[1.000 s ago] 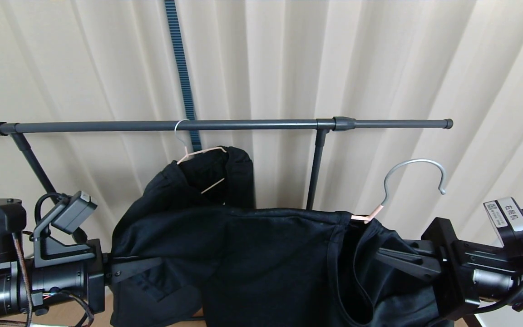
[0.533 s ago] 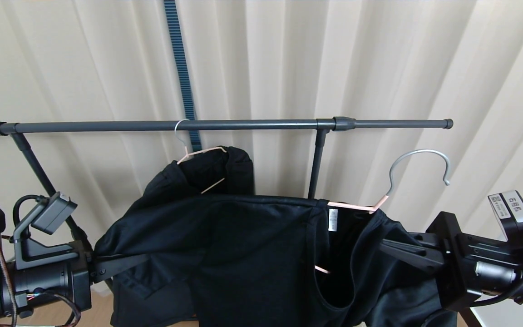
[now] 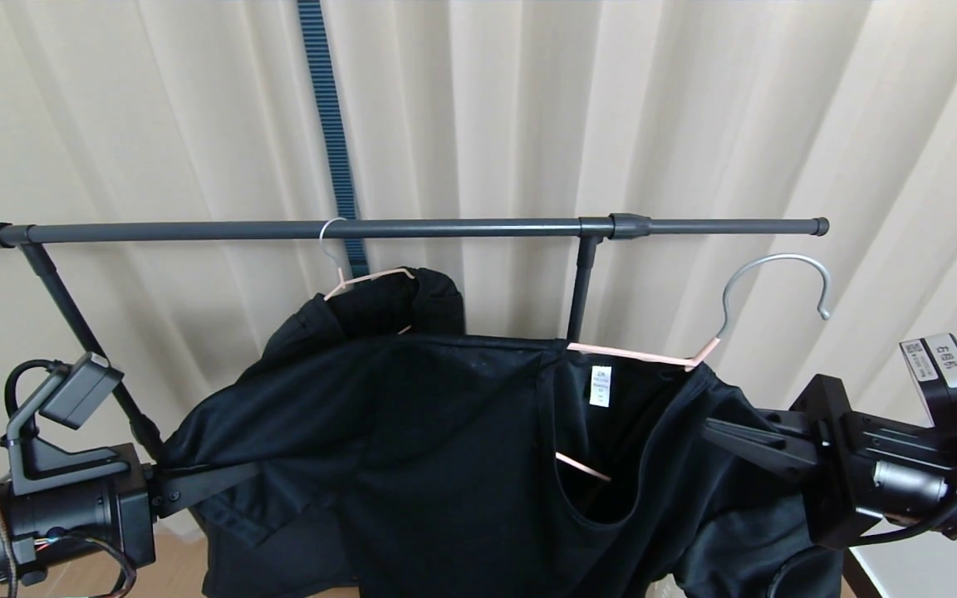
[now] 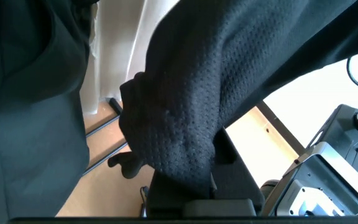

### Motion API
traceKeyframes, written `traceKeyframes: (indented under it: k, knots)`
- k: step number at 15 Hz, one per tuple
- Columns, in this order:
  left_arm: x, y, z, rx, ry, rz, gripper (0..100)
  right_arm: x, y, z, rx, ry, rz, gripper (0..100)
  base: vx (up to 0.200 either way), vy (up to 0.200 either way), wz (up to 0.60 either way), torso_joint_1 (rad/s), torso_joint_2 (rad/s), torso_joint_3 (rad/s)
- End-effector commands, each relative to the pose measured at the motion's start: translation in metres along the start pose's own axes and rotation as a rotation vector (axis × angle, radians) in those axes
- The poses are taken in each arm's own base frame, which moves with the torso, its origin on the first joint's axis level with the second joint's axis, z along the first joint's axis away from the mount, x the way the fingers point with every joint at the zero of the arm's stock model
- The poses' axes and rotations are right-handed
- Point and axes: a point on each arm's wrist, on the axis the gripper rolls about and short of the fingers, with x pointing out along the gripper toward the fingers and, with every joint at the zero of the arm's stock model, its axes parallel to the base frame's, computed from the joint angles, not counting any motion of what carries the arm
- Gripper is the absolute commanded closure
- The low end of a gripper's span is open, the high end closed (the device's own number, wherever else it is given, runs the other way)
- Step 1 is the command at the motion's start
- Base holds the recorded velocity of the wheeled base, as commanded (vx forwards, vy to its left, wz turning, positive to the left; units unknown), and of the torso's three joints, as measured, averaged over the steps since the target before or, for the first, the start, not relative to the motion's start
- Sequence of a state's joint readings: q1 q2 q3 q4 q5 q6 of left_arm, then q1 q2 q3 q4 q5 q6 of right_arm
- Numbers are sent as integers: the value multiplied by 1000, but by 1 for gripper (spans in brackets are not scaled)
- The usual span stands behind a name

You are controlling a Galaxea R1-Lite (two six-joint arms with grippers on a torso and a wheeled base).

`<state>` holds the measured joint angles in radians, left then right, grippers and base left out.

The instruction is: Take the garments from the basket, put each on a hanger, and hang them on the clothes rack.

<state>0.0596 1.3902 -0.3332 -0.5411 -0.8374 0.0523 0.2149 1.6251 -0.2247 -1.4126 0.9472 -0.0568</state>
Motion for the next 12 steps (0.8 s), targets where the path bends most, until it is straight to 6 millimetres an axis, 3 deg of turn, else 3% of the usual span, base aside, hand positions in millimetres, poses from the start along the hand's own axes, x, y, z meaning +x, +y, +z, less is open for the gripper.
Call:
traceKeyframes:
  k: [1,12]
  knots:
    - [0,0,0,0,-1,1,100,-2,-2,1,-1,-1,-6,100,0,0,0,0,0,0]
    - [-2,-1,-2,-4,-2,7,100,-3,-4,1,6,-4,-3,100,0,0,0,0,0,0]
